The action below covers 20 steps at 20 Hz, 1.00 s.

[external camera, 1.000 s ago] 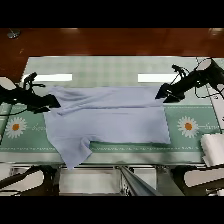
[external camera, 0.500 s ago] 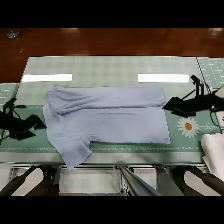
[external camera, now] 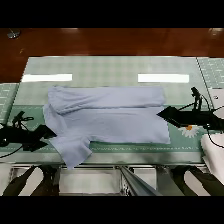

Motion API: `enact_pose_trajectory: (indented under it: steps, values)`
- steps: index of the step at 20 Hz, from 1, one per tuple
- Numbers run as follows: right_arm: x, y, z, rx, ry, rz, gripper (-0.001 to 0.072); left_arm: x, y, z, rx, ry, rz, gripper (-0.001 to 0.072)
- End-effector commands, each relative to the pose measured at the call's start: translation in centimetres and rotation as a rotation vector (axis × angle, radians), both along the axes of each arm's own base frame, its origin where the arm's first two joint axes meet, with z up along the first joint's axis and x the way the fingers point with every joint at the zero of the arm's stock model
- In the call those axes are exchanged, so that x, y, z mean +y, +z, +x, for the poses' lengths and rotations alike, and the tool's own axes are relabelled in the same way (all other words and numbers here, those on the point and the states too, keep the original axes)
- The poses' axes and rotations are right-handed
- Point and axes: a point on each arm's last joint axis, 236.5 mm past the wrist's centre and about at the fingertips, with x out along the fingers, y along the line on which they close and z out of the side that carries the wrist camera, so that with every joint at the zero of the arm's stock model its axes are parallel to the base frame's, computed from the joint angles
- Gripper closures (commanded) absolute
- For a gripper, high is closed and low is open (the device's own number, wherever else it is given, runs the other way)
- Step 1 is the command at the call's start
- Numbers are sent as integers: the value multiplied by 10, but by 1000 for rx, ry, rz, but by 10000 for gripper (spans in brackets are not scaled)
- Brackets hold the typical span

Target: Fold the shirts.

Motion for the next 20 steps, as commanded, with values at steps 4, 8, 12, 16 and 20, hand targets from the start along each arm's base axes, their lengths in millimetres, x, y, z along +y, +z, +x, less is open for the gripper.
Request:
enact_pose_trajectory:
  steps: [4,8,12,16,20]
  values:
    - [8,7,4,-29,-11,48,90,-25,-6,6,-42,-9,-52,6]
    - [11,11,7,-34,-22,72,89,-30,-11,5,-41,-34,-45,6]
    - [1,17,20,-75,-63,53,89,-42,-14,4,-41,-92,-50,11]
    - [-61,19,5,21,-119,-51,89,-44,-13,7,-77,-129,-48,685]
    - [-107,-23,-84,387,-126,-211,90,-45,-12,10,-101,-147,-49,685]
